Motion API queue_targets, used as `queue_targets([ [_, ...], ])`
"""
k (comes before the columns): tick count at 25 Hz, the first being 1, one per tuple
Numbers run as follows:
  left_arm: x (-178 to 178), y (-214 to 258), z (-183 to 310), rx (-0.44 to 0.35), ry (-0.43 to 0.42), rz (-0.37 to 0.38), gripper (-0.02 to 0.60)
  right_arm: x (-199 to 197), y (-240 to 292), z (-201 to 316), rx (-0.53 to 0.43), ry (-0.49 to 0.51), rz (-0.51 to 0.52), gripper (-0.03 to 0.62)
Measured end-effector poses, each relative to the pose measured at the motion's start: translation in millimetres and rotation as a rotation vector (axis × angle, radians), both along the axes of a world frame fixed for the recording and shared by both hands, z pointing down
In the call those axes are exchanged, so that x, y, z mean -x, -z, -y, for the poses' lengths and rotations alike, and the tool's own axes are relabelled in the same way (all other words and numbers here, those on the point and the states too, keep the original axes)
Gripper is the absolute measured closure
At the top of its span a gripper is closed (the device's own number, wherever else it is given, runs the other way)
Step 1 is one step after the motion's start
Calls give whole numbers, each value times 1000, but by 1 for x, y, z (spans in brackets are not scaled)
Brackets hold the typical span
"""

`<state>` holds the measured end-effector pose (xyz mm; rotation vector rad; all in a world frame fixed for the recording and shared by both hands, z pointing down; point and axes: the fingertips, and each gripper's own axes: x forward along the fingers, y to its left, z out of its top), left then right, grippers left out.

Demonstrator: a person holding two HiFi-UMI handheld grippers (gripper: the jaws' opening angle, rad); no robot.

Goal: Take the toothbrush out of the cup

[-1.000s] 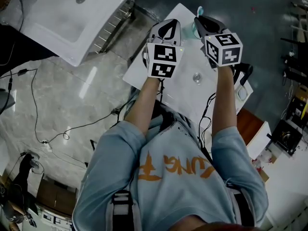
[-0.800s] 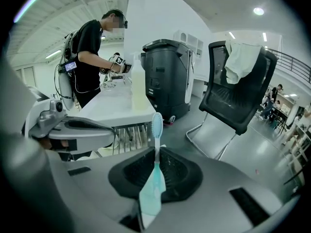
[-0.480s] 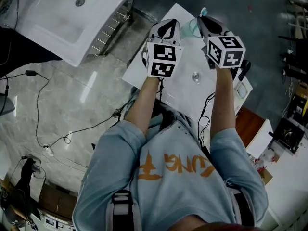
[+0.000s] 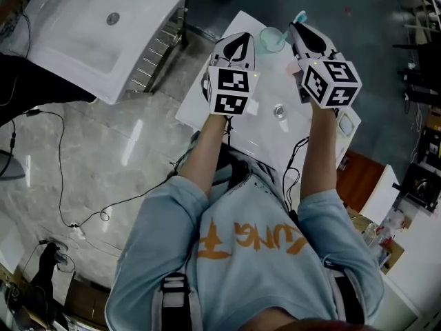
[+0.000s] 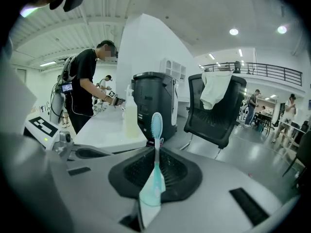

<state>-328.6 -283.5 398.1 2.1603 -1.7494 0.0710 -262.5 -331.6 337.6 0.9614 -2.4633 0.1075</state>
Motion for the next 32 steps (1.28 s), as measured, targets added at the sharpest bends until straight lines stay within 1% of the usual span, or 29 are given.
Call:
queue_targets([
  [8,-13,19,-8,-38,-47,33,561,-18,38,-16,-61,-48,70,559],
  [16,-35,29,-16,-59,-106,57,561,-52,55,-35,-81,-125,133,559],
  [22,-70,35,-19,-79,-175,81,561,-90,62,-52,-88,-187,168,559],
  [32,-148,42,-30,-105,-306,103,561,-168,74,-82,-104,-302,216,557],
])
